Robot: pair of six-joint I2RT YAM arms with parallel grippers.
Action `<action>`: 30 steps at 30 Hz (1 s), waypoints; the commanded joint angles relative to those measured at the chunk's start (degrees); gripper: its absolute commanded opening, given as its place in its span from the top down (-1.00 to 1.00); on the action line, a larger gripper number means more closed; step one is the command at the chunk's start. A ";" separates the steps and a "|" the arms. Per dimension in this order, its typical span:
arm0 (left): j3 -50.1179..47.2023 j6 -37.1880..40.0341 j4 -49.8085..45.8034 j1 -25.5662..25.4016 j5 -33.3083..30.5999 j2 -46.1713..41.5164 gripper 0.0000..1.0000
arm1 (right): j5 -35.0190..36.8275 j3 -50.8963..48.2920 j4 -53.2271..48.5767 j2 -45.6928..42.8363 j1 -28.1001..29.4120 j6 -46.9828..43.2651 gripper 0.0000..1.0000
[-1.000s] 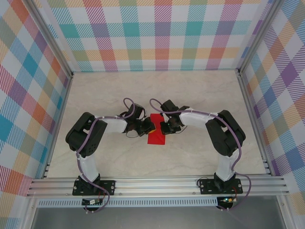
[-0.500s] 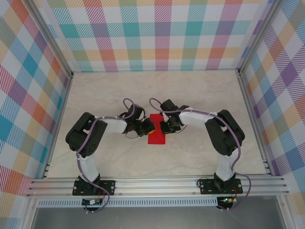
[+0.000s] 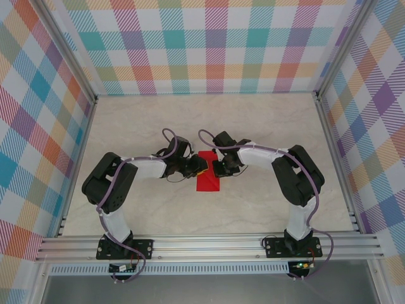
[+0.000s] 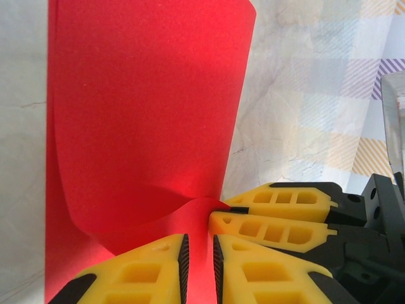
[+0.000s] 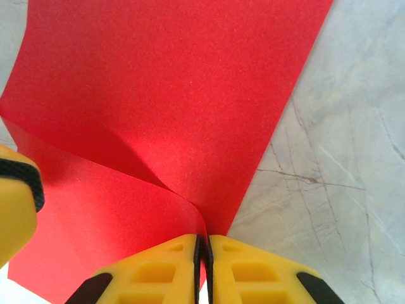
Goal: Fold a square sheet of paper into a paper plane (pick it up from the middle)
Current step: Fold the triangle a second time at the center of the table.
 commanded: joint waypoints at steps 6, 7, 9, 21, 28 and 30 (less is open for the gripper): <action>-0.23 -0.58 1.65 -1.08 0.30 4.35 0.69 | 0.42 0.63 0.36 1.99 -0.36 0.82 0.73; -0.39 -0.62 1.27 -1.08 0.03 4.69 0.71 | 0.33 0.61 0.35 1.90 -0.41 0.87 0.73; -1.05 -0.92 0.56 -1.08 -0.87 5.40 0.76 | -0.09 0.76 0.42 1.83 -0.32 1.16 0.73; -2.77 -0.91 0.00 -1.11 -2.16 5.61 0.82 | 0.47 -1.58 -0.17 -8.27 -0.97 5.13 0.40; -2.60 -0.62 -0.26 -1.11 -2.12 5.76 0.82 | -15.65 -9.13 9.93 -14.09 -0.90 13.24 0.52; -2.63 -0.58 -0.31 -1.11 -2.07 5.76 0.82 | -20.44 -10.97 14.47 -13.73 -0.64 16.52 0.61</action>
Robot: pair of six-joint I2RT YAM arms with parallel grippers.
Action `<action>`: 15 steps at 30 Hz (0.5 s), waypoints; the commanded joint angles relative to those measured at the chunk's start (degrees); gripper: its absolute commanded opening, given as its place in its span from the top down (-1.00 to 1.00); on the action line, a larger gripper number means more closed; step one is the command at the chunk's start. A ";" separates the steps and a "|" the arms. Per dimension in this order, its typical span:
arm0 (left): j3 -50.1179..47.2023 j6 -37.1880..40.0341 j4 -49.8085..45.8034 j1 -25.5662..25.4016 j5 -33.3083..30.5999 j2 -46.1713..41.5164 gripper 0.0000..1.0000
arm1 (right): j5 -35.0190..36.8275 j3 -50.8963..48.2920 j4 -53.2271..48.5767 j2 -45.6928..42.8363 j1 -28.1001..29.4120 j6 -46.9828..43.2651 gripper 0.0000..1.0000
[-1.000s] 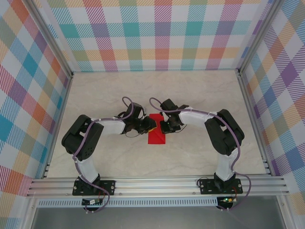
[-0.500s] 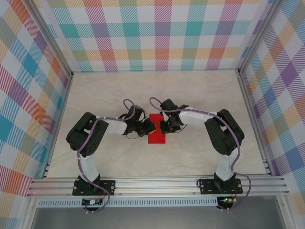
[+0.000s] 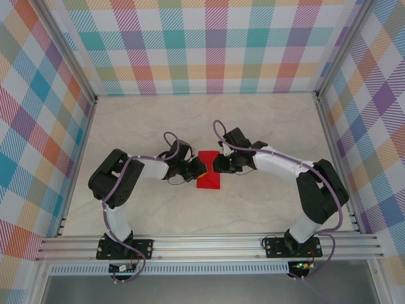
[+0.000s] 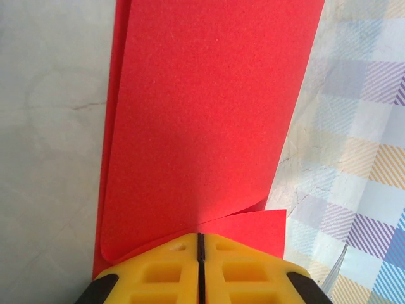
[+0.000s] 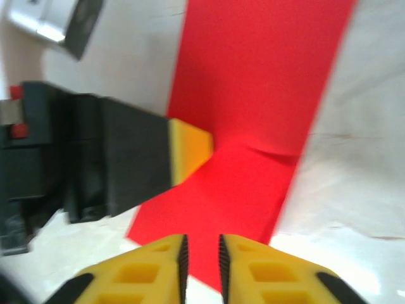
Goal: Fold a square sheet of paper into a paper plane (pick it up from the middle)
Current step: Fold the triangle a second time at the center of the table.
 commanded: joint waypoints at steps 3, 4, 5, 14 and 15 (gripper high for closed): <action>-1.46 0.68 -3.19 -1.03 -1.49 1.71 0.83 | -11.97 -3.13 9.35 2.02 0.99 8.09 0.68; -1.38 0.75 -3.19 -1.06 -1.55 1.68 0.83 | -11.17 -2.87 8.69 2.68 1.02 8.27 0.67; -1.40 0.71 -3.19 -1.04 -1.55 1.66 0.83 | -10.56 -2.23 7.57 3.54 0.95 8.50 0.68; -1.15 0.87 -3.73 -1.06 -1.46 1.35 0.83 | -11.14 0.95 4.60 9.08 0.93 8.55 0.69; -1.18 0.93 -3.72 -1.01 -1.42 1.41 0.83 | -10.57 1.16 4.01 9.27 0.94 8.41 0.69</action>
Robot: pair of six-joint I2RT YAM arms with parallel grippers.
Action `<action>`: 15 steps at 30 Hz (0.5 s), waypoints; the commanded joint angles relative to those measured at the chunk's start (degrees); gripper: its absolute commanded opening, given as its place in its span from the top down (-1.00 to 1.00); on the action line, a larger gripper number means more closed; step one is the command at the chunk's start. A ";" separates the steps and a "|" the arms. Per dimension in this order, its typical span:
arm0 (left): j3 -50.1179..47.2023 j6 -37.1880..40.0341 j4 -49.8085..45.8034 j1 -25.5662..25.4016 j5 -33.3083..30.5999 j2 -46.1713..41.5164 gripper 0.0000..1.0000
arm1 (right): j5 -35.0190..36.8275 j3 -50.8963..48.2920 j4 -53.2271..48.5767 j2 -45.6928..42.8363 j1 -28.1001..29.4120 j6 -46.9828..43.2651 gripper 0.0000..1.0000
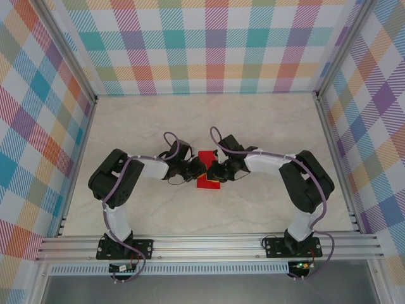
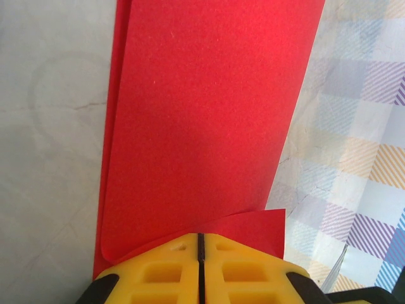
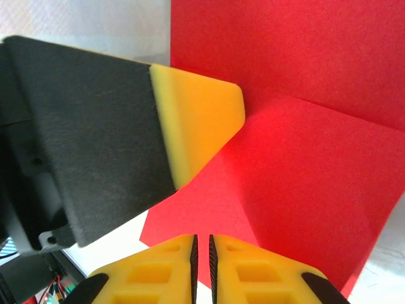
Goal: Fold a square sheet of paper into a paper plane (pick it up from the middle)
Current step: Fold the triangle a second time at the center of the table.
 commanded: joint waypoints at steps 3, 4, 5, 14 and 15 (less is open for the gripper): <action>-1.22 0.93 -3.78 -1.02 -1.38 1.41 0.83 | 0.68 2.47 -2.99 1.25 0.32 0.06 0.68; -1.22 0.93 -3.79 -1.05 -1.33 1.42 0.83 | 0.98 2.56 -3.43 1.51 0.34 -0.13 0.68; -1.25 0.93 -3.79 -1.06 -1.37 1.41 0.83 | 1.32 2.65 -3.88 1.76 0.26 -0.28 0.68; -1.12 1.12 -3.88 -1.06 -1.28 1.50 0.83 | 3.77 2.43 -5.88 3.46 0.25 -0.76 0.68; -1.12 1.17 -3.88 -1.06 -1.27 1.42 0.83 | 4.20 2.22 -5.99 3.52 0.25 -0.74 0.68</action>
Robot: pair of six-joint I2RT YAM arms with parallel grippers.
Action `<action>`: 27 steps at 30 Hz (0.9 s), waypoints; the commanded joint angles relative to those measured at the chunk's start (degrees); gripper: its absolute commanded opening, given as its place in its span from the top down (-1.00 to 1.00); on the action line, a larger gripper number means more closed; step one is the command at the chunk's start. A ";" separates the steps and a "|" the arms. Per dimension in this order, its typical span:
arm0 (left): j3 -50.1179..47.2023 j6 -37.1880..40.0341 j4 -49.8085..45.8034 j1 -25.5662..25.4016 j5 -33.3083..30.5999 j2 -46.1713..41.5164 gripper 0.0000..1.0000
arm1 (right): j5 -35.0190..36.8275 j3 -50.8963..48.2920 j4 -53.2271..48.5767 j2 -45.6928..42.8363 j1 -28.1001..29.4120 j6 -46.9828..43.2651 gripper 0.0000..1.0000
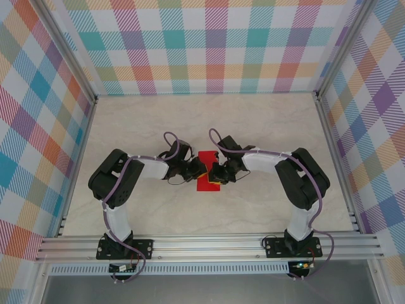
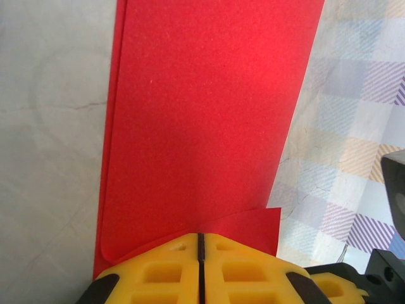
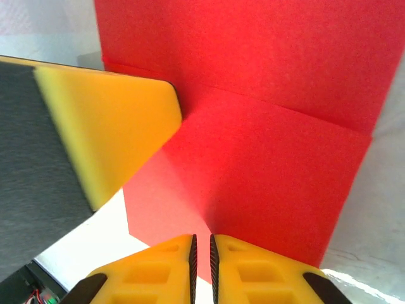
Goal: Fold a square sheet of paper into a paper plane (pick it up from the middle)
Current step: Fold the triangle a second time at the center of the table.
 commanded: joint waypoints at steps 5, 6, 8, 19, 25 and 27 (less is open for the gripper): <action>-1.13 1.17 -3.85 -1.01 -1.22 1.58 0.84 | 1.81 0.28 -2.02 0.65 0.25 -1.15 0.68; -1.22 1.14 -3.85 -1.05 -1.22 1.54 0.84 | 1.62 0.28 -2.05 0.45 0.25 -1.15 0.67; -1.20 1.16 -3.92 -1.06 -1.22 1.50 0.84 | 1.06 0.28 -1.68 -0.15 0.25 -1.28 0.66; -1.42 1.20 -4.01 -1.02 -1.31 1.28 0.84 | -3.41 0.89 -0.58 -3.26 0.41 -1.48 0.63; -1.27 1.26 -4.03 -1.00 -1.41 1.59 0.84 | -3.66 2.10 -0.72 -2.45 0.57 -1.42 0.62; -1.19 1.26 -4.03 -1.06 -1.32 1.68 0.83 | -3.53 2.69 -1.01 -2.12 0.69 -1.53 0.61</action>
